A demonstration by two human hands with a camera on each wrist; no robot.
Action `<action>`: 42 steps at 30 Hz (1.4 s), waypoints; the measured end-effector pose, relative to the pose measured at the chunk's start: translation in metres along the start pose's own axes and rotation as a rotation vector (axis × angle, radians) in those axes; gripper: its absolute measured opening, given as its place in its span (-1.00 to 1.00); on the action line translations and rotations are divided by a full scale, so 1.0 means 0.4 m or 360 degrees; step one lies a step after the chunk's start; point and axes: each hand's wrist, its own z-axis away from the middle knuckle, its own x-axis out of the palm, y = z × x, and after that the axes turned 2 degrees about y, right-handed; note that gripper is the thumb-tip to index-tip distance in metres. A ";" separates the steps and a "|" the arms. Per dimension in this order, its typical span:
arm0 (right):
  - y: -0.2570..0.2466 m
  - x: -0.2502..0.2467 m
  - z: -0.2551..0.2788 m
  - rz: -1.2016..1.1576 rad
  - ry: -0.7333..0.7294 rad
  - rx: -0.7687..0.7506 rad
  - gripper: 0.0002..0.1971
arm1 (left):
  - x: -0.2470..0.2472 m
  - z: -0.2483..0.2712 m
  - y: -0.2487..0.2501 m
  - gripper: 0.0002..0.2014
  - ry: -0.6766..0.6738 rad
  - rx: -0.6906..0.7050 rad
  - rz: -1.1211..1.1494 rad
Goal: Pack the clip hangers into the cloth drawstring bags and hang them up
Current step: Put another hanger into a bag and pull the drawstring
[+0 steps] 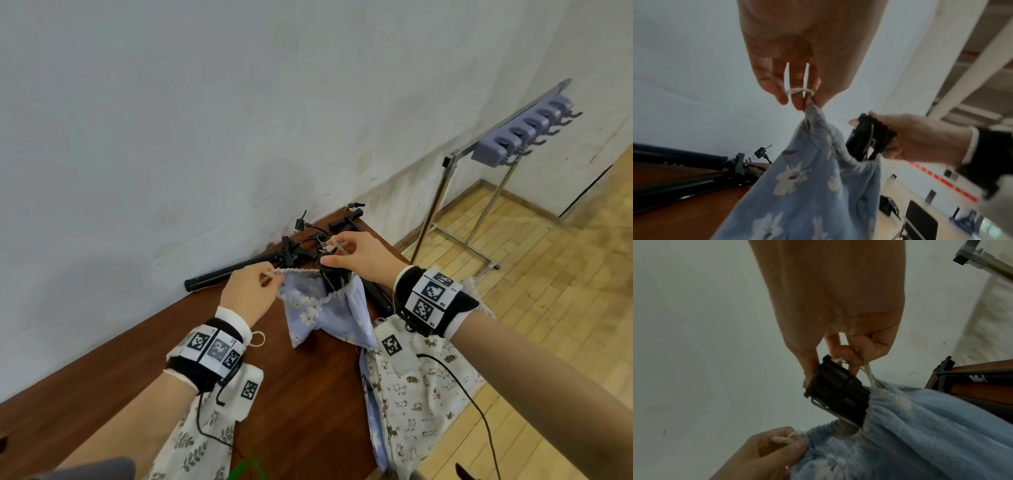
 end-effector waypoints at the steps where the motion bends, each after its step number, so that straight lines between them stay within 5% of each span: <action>1: 0.004 0.005 -0.001 -0.0049 -0.0007 0.0015 -0.54 | -0.006 -0.002 0.003 -0.66 0.0011 -0.0003 0.0118; 7: 0.009 0.043 0.016 -0.0188 -0.0006 0.0003 -0.63 | -0.059 0.011 0.080 -0.81 -0.0254 -0.0242 0.1076; 11: 0.000 0.062 0.023 -0.0158 -0.0031 -0.0042 -0.65 | -0.120 0.043 0.174 -0.75 -0.0342 -0.0061 0.1578; 15: 0.017 0.052 0.025 -0.0122 -0.0015 0.0006 -0.62 | -0.136 0.054 0.210 -0.64 -0.0458 -0.0111 0.2062; 21: -0.005 0.039 0.044 0.0059 -0.0039 -0.0036 -0.67 | -0.113 0.034 0.193 -0.89 -0.0561 0.0082 0.1998; 24: -0.023 0.044 0.058 0.0092 -0.0026 -0.0069 -0.63 | -0.072 0.014 0.157 -0.41 -0.0643 0.0173 0.1574; 28: -0.043 0.013 0.080 -0.0895 -0.0244 0.0294 -0.69 | -0.004 0.010 0.157 -0.02 -0.0823 0.0235 0.1197; 31: -0.048 -0.021 0.087 -0.1138 -0.0321 0.0354 -0.81 | 0.027 -0.004 0.181 0.06 -0.0709 0.0223 0.1160; 42: -0.107 -0.090 0.085 -0.1042 -0.0307 0.0673 -0.60 | 0.076 -0.059 0.208 -0.07 -0.0837 0.0210 0.1048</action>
